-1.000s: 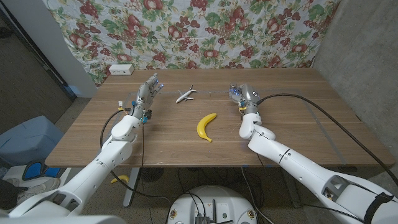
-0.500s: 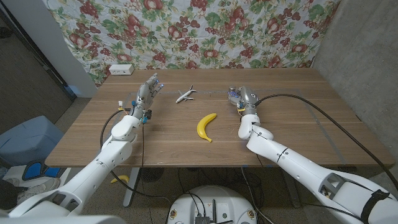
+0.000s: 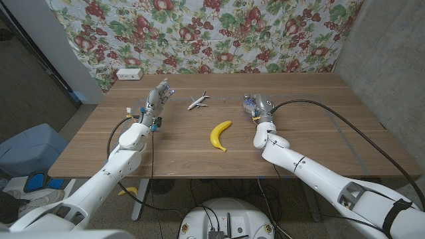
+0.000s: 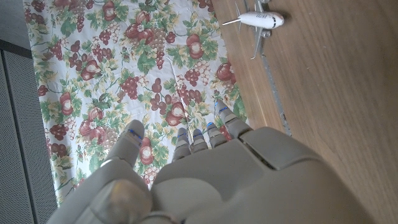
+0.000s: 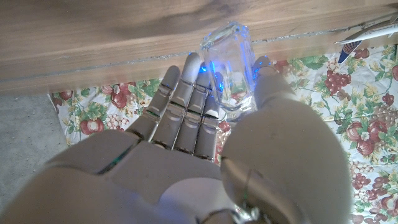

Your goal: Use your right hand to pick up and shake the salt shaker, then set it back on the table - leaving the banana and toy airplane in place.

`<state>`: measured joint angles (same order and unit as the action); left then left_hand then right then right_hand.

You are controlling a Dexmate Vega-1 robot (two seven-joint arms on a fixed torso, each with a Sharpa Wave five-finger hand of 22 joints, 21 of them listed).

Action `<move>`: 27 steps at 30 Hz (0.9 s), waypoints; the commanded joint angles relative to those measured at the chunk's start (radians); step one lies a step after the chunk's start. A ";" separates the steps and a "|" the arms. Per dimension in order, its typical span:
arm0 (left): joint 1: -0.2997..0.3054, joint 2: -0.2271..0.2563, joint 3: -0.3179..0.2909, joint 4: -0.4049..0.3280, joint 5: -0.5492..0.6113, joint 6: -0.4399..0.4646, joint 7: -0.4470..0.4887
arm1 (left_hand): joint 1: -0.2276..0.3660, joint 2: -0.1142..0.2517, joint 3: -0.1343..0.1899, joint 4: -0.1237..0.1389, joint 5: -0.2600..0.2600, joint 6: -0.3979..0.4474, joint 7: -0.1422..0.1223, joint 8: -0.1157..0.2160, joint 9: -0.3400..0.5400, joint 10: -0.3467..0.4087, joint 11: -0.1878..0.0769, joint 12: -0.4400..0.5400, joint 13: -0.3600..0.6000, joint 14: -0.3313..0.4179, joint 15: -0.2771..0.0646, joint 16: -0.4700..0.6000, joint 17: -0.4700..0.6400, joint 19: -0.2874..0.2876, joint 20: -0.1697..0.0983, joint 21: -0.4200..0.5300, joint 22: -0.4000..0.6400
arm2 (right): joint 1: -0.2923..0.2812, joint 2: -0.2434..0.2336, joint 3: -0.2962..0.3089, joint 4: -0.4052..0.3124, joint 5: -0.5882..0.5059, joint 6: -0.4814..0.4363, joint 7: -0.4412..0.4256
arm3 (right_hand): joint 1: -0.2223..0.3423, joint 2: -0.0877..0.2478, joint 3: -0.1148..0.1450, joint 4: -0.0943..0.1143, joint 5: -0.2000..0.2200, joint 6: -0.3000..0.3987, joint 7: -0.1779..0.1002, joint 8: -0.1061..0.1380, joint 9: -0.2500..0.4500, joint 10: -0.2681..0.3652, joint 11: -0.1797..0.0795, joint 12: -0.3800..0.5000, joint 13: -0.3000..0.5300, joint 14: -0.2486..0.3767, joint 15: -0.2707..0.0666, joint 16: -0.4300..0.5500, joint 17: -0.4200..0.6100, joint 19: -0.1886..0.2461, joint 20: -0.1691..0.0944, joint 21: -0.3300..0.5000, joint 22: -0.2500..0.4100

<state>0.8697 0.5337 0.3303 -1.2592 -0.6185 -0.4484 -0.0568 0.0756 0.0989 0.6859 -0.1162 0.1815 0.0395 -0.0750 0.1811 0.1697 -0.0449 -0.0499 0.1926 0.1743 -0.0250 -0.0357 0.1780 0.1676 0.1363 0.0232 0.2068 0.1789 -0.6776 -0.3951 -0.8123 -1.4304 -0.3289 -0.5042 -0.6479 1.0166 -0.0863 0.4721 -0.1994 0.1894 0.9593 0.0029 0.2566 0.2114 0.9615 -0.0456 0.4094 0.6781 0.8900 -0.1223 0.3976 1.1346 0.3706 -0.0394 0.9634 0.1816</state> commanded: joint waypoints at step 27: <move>-0.003 -0.001 0.002 -0.002 0.001 0.001 0.001 | -0.011 0.034 -0.002 -0.009 -0.001 0.005 -0.003 0.000 0.004 0.000 0.000 -0.001 0.004 0.002 -0.015 0.000 0.003 0.009 0.002 -0.001 0.004 | 0.061 -0.021 -0.071 -0.042 -0.018 -0.220 0.138 | -0.060 0.062 -0.098 0.064 -0.002 -0.231 -0.107 -0.075 0.007 -0.243 -0.080 -0.218 -0.052 -0.287 -0.065 -0.167 -0.149 -0.078 0.031 -0.018 -0.003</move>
<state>0.8618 0.5304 0.3327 -1.2522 -0.6171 -0.4471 -0.0565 0.0756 0.0989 0.6816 -0.1204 0.1815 0.0395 -0.0750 0.1810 0.1697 -0.0450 -0.0499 0.1926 0.1743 -0.0250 -0.0357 0.1780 0.1677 0.1362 0.0231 0.2068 0.1789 -0.6266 -0.4051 -0.8701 -1.4497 -0.3493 -0.6714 -0.5479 0.9782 -0.0026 0.3842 -0.1348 0.1898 0.7437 -0.1071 0.1877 0.2183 0.7365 -0.1317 0.1963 0.6266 0.6154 -0.0623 0.2377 0.9873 0.3009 -0.0158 0.9486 0.1767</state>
